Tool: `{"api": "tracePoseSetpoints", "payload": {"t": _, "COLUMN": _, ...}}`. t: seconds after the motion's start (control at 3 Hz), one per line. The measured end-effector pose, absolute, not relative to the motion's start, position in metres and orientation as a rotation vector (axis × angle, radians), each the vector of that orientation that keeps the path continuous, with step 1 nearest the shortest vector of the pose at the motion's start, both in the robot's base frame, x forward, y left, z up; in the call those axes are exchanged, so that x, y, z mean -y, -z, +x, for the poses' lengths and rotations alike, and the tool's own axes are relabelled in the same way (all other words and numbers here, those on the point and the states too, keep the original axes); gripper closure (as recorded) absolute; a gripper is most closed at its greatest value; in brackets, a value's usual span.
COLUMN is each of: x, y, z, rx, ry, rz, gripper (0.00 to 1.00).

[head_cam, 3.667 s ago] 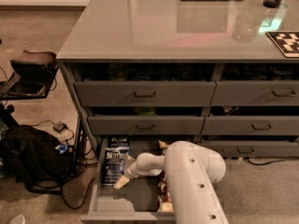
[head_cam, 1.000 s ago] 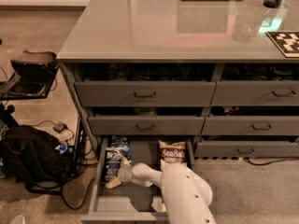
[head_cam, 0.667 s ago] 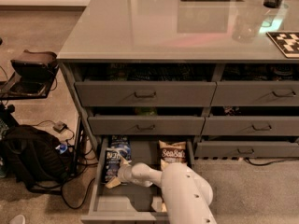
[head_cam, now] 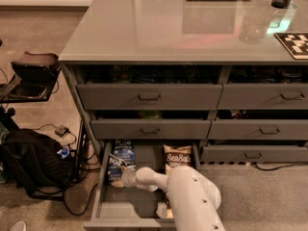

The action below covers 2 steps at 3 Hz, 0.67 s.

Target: Pick blue chip bag from bottom drawer and place on counter

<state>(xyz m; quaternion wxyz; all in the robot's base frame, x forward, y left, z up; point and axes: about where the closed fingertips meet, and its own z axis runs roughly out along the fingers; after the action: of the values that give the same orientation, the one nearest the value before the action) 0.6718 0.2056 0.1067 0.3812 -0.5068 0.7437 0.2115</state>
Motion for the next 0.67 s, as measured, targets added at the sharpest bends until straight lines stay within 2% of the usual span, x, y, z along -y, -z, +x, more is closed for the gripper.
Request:
{"api": "tracePoseSetpoints", "payload": {"t": 0.33, "x": -0.198, "y": -0.16, "z": 0.694, "rx": -1.795, "ry": -0.443, "rz": -1.274, "gripper": 0.88}}
{"api": "tracePoseSetpoints", "payload": {"t": 0.67, "x": -0.161, "y": -0.25, "z": 0.717, "rx": -1.704, "ry": -0.301, "rz": -1.115, "gripper": 1.0}}
